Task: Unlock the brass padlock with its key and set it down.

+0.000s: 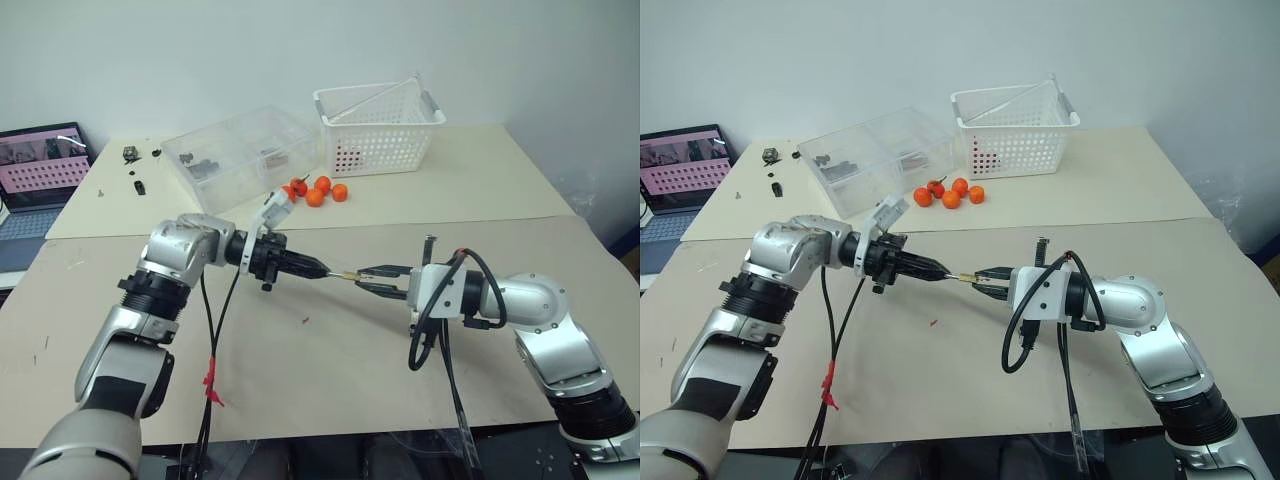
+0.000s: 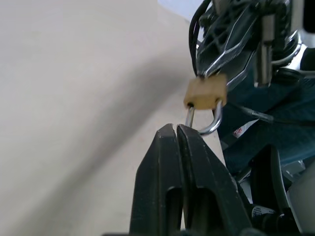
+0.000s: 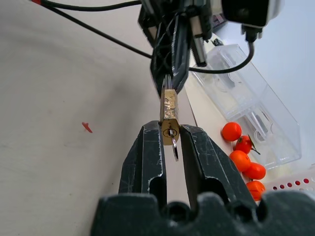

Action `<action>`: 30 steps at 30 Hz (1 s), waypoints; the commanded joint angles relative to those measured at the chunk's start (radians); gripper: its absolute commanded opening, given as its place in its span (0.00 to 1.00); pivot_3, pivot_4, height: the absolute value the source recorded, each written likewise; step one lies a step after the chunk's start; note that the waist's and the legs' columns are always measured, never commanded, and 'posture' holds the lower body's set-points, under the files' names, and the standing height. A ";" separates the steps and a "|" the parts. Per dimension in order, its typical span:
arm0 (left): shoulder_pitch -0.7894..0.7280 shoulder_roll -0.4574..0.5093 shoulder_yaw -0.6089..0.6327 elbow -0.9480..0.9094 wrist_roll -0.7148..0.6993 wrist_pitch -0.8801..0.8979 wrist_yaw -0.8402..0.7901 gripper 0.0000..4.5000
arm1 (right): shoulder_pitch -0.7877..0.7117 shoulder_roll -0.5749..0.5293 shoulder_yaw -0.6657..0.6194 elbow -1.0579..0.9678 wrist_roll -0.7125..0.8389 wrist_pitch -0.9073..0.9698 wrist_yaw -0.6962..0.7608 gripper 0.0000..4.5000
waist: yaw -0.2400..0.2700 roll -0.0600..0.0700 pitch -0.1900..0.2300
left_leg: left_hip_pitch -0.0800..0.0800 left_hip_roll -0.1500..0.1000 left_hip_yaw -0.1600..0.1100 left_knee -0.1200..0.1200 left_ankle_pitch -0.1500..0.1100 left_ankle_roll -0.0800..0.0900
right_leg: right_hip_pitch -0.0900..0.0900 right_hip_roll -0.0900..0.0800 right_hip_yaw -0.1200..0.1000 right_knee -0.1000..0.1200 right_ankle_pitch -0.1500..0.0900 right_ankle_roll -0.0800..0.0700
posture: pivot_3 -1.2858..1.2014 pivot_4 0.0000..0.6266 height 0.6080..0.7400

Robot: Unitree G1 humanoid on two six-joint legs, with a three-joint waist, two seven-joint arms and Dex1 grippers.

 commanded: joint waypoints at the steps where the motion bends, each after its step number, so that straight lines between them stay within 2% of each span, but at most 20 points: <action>1: -0.015 -0.002 0.020 -0.036 -0.014 0.008 0.008 0.01 | -0.018 -0.001 -0.038 -0.047 0.022 0.000 -0.017 0.03 | 0.000 0.000 0.000 | 0.000 0.000 0.000 0.000 0.000 0.000 | 0.000 0.000 0.000 0.000 0.000 0.000 | 0.52 0.24 1.00; 30: -0.014 -0.030 0.062 -0.004 -0.035 0.034 0.070 0.01 | -0.078 0.022 -0.007 0.068 -0.032 -0.058 -0.035 0.03 | -0.001 0.000 0.000 | 0.000 0.000 0.000 0.000 0.000 0.000 | 0.000 0.000 0.000 0.000 0.000 0.000 | 0.52 0.24 1.00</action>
